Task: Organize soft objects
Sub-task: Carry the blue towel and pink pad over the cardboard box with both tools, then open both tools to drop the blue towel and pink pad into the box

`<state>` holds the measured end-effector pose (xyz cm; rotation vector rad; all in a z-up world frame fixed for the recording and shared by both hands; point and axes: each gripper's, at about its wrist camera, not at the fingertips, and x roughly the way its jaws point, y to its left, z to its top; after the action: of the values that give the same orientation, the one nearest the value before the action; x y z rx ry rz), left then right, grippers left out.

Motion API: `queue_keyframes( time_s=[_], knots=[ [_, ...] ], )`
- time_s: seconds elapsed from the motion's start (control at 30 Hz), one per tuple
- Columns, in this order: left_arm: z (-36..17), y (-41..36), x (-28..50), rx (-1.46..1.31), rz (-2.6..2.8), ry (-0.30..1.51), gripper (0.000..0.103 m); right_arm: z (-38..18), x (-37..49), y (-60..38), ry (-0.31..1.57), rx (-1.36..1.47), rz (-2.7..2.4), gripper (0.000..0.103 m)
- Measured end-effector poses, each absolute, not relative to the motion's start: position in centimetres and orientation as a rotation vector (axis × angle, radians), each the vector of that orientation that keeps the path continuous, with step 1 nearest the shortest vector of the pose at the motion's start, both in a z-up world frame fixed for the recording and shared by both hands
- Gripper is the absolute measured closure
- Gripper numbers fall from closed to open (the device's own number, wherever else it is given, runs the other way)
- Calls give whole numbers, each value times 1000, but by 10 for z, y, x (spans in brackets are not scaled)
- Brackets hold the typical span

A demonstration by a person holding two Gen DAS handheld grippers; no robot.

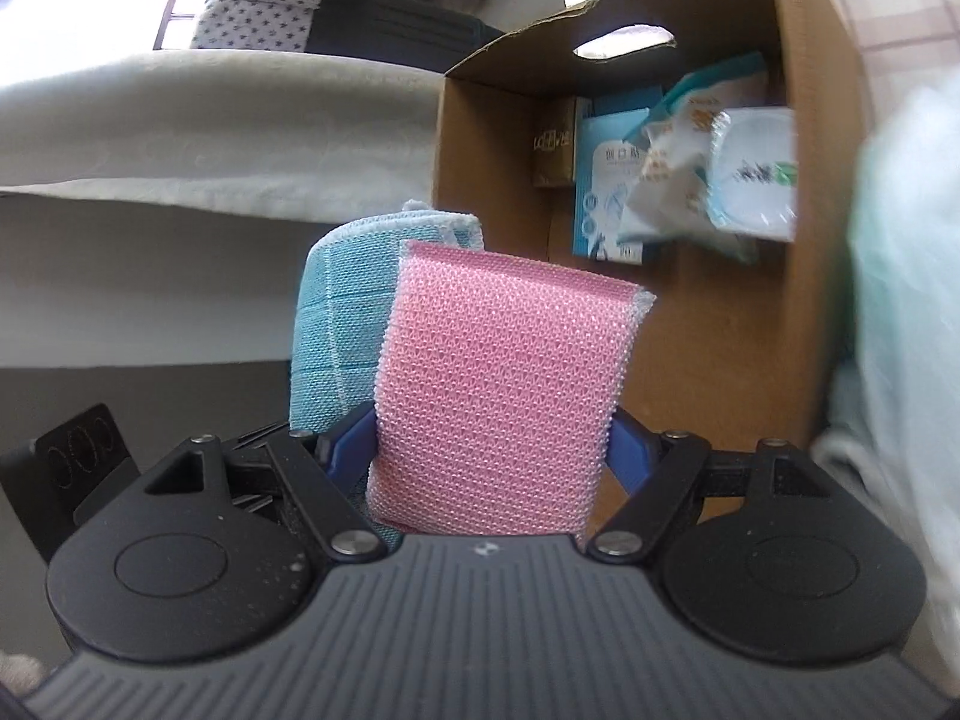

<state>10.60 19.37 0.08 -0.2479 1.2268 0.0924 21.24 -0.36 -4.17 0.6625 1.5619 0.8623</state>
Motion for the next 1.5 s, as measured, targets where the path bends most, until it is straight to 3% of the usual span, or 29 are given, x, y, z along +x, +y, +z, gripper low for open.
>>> queue_keyframes(
  time_s=[0.27,0.6,0.73,0.9,0.97,1.17,1.23,1.27,1.5],
  knots=[
    [-63,235,144,-70,104,1317,83,-113,233,73,1643,688,715,25],
    [-107,245,152,42,56,1391,78,-173,224,95,1694,781,604,21],
    [-116,237,151,89,56,1396,72,-192,222,97,1706,795,561,20],
    [-114,228,152,96,43,1405,54,-199,223,102,1707,767,531,15],
    [-111,230,150,82,46,1400,52,-200,223,102,1707,771,526,14],
    [-96,236,145,51,62,1377,54,-200,220,99,1691,781,486,13],
    [-94,235,142,49,60,1376,58,-201,218,99,1683,785,470,16],
    [-94,234,141,49,61,1378,62,-201,217,99,1680,783,466,23],
    [-89,230,136,28,62,1392,68,-196,216,102,1687,680,448,23]
  ],
)
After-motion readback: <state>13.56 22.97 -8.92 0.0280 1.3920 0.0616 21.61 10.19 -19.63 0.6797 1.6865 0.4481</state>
